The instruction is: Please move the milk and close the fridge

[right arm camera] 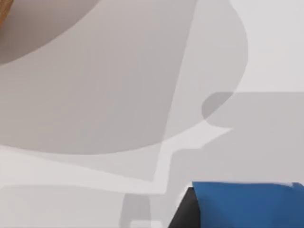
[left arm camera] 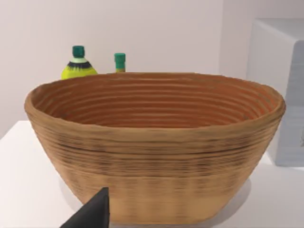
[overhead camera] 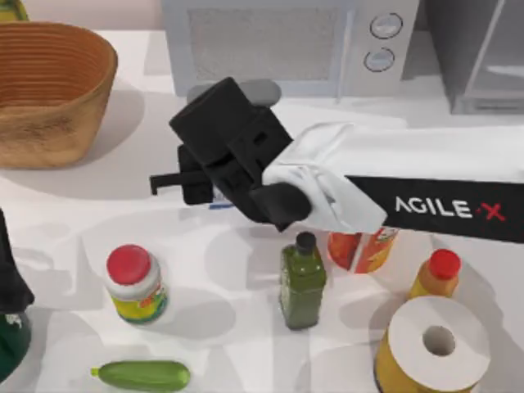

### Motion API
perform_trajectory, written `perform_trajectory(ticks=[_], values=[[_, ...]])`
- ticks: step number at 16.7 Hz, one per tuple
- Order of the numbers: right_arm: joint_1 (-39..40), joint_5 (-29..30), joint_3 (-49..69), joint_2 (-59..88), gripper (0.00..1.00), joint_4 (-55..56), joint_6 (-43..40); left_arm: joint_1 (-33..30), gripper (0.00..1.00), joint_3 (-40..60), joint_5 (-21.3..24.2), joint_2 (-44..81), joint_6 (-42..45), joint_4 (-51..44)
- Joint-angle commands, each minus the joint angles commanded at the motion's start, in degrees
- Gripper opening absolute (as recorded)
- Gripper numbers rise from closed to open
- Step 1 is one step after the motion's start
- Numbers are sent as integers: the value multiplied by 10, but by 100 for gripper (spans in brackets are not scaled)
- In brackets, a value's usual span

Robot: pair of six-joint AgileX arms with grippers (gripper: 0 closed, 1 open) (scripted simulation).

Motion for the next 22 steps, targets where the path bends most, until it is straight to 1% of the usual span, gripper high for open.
perform_trajectory(ticks=[3,6,11,14,16,18,20,22], values=[[-37,-35,-50,-41,0,109,-31,0,100,0,0,0,0,0],[-105,-76,-142,-89,0,259,-76,0,100,0,0,0,0,0],[-265,-148,-357,-174,0,525,-170,0,100,0,0,0,0,0],[-370,-185,-474,-229,0,652,-227,0,100,0,0,0,0,0],[-430,-204,-532,-262,0,709,-259,0,100,0,0,0,0,0],[-474,-218,-571,-288,0,742,-284,0,100,0,0,0,0,0],[-497,-225,-589,-302,0,753,-298,0,100,0,0,0,0,0],[-499,-226,-591,-303,0,754,-300,0,100,0,0,0,0,0]])
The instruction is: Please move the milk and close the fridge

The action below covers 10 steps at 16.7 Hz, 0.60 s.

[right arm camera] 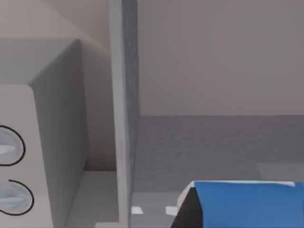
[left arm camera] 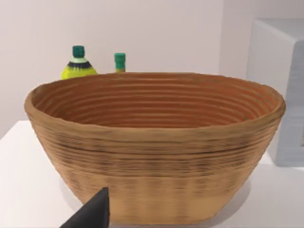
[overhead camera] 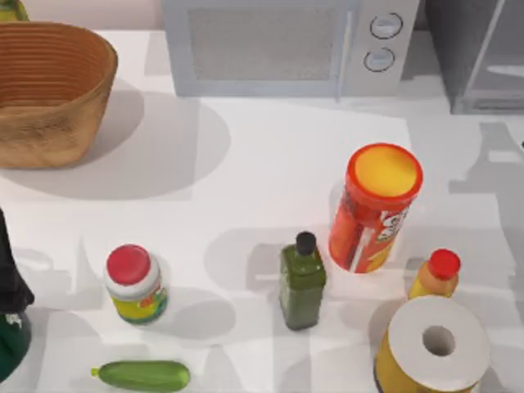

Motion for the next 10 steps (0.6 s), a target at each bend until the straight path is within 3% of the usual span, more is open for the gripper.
perform_trajectory(ticks=[6,10], values=[[-1,0,19,17,0,-17,0,0,100,0,0,0,0,0],[-17,-7,124,84,0,-112,-9,0,100,0,0,0,0,0]])
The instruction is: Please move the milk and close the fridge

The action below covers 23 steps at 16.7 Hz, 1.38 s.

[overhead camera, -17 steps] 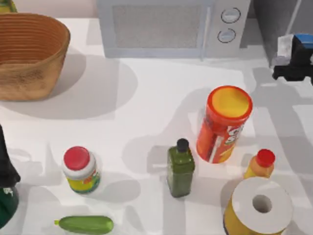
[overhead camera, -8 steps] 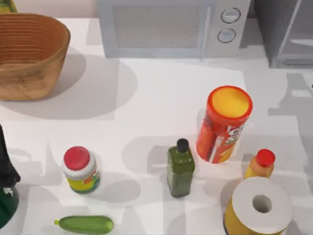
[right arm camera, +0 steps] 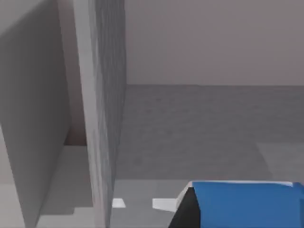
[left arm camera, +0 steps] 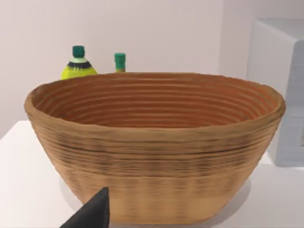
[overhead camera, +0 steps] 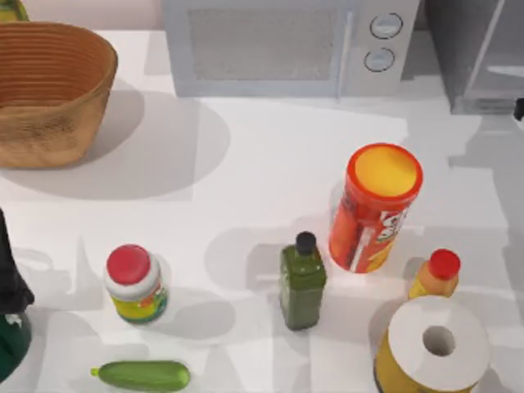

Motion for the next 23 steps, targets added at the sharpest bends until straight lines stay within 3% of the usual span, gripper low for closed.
perform_trajectory(ticks=[15,19,23], values=[[-85,-67,667,321,0,-689,-50,0,100,0,0,0,0,0],[-95,-79,758,353,0,-792,-61,0,100,0,0,0,0,0],[-96,-80,770,356,0,-807,-63,0,100,0,0,0,0,0]])
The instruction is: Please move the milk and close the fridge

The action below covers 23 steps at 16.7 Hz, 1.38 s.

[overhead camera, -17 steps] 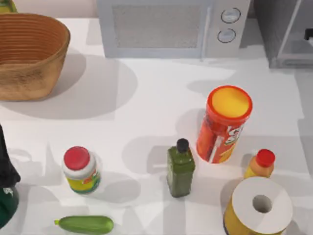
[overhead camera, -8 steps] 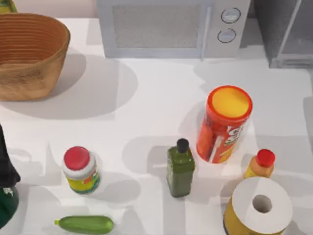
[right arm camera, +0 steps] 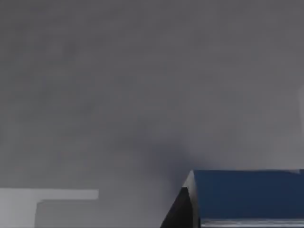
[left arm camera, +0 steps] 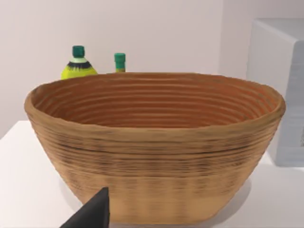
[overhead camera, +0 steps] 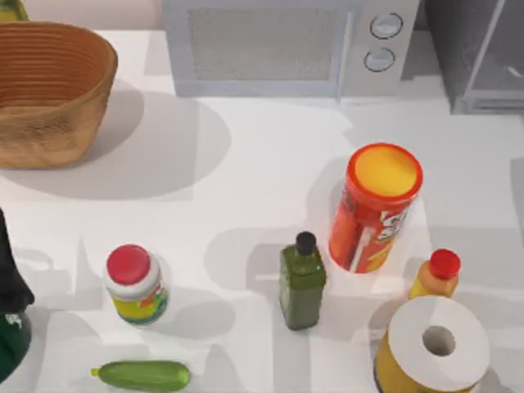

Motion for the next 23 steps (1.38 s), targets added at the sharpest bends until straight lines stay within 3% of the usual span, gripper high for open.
perform_trajectory(ticks=[10,23], values=[[0,0,0,0,0,0,0,0,100,0,0,0,0,0],[0,0,0,0,98,0,0,0,100,0,0,0,0,0]])
